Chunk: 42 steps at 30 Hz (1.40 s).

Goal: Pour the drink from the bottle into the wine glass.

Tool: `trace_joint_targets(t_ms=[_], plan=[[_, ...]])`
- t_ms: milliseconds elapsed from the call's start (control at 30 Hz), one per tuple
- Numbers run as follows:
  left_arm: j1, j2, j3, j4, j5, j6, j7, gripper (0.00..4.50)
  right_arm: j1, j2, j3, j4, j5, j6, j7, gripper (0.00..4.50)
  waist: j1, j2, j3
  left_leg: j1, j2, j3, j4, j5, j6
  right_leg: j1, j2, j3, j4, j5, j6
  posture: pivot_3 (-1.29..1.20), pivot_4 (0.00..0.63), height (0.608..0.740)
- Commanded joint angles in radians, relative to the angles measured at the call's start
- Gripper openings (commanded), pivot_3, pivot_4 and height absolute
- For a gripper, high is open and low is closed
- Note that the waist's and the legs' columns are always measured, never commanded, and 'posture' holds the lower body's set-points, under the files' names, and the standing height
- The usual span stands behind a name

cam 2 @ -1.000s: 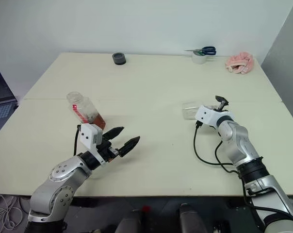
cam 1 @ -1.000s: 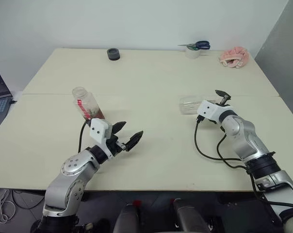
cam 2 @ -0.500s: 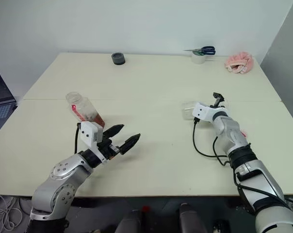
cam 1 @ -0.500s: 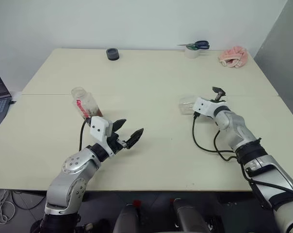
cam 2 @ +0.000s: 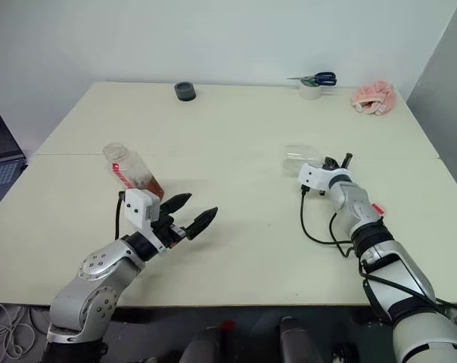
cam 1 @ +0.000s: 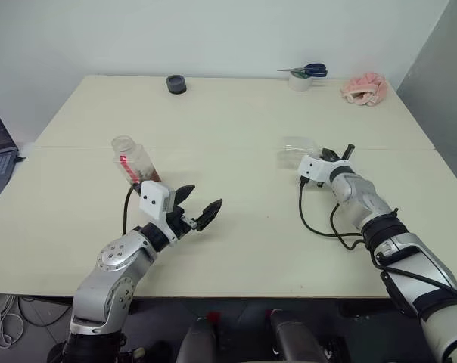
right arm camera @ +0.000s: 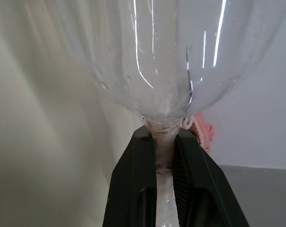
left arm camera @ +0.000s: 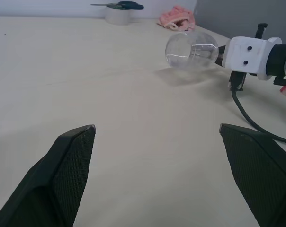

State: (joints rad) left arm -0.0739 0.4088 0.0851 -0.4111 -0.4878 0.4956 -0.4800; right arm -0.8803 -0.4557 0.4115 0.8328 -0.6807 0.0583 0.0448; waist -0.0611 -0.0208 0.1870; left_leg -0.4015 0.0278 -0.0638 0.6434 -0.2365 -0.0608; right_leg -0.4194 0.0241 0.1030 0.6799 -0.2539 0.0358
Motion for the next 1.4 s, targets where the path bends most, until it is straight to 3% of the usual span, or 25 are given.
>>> trace_joint_targets(t_ms=[33, 267, 367, 500, 633, 800, 1067, 1400], plan=[[-0.010, 0.002, 0.020, -0.023, -0.003, -0.011, 0.004, 4.50, -0.002, 0.016, -0.085, -0.079, 0.122, -0.029, 0.078, 0.17, -0.002, 0.000, 0.000, 0.000, 0.000, 0.000, 0.000, 0.000, 0.000, 0.000, 0.000, 0.000, 0.000, 0.000, 0.000, 0.00, 0.150, 0.740], [0.018, 0.013, 0.057, -0.047, -0.020, -0.006, 0.010, 4.50, 0.093, 0.116, -0.343, -0.428, 0.489, 0.155, 0.279, 0.17, -0.014, 0.000, 0.000, 0.000, 0.001, -0.002, 0.000, 0.000, 0.000, 0.000, 0.002, -0.001, 0.001, 0.000, 0.000, 0.00, 0.150, 0.740], [0.035, 0.021, 0.082, -0.059, -0.027, -0.001, 0.011, 4.50, 0.129, 0.248, -0.444, -0.629, 0.692, 0.289, 0.295, 0.17, -0.018, 0.000, 0.000, 0.000, 0.001, -0.002, 0.000, 0.000, 0.000, 0.000, 0.002, -0.001, 0.001, 0.000, 0.000, 0.00, 0.150, 0.740], [0.053, 0.044, 0.135, -0.060, -0.055, 0.000, -0.002, 4.50, 0.198, 0.424, -0.460, -0.760, 0.877, 0.383, 0.329, 0.17, -0.023, 0.000, 0.000, 0.000, 0.003, -0.004, -0.001, 0.000, 0.000, 0.000, 0.003, -0.002, 0.001, 0.000, 0.000, 0.00, 0.150, 0.740], [0.099, 0.068, 0.153, -0.101, -0.086, 0.008, -0.032, 4.50, 0.260, 0.506, -0.378, -0.757, 0.882, 0.299, 0.355, 0.17, -0.019, 0.000, 0.000, 0.000, 0.002, -0.004, -0.001, 0.000, 0.000, 0.000, 0.002, -0.003, 0.000, 0.000, 0.000, 0.00, 0.150, 0.740], [0.185, 0.092, 0.218, -0.164, -0.152, 0.028, -0.047, 4.50, 0.303, 0.491, -0.258, -0.655, 0.776, 0.123, 0.381, 0.17, -0.020, 0.000, 0.000, -0.001, 0.001, -0.002, -0.001, 0.000, 0.000, 0.000, 0.000, -0.002, -0.001, -0.003, 0.005, 0.00, 0.150, 0.740], [0.301, 0.141, 0.260, -0.203, -0.177, 0.023, -0.088, 4.50, 0.296, 0.488, -0.245, -0.466, 0.758, -0.037, 0.392, 0.17, -0.022, 0.000, 0.000, 0.000, 0.002, -0.002, -0.001, 0.000, 0.000, 0.000, 0.001, -0.002, 0.000, -0.004, 0.003, 0.00, 0.150, 0.740], [0.291, 0.163, 0.262, -0.185, -0.177, 0.022, -0.095, 4.50, 0.287, 0.485, -0.233, -0.359, 0.739, -0.108, 0.428, 0.17, -0.023, 0.000, 0.000, 0.001, 0.002, -0.002, -0.002, 0.000, 0.000, 0.000, 0.002, -0.003, 0.000, -0.005, 0.002, 0.00, 0.150, 0.740]])
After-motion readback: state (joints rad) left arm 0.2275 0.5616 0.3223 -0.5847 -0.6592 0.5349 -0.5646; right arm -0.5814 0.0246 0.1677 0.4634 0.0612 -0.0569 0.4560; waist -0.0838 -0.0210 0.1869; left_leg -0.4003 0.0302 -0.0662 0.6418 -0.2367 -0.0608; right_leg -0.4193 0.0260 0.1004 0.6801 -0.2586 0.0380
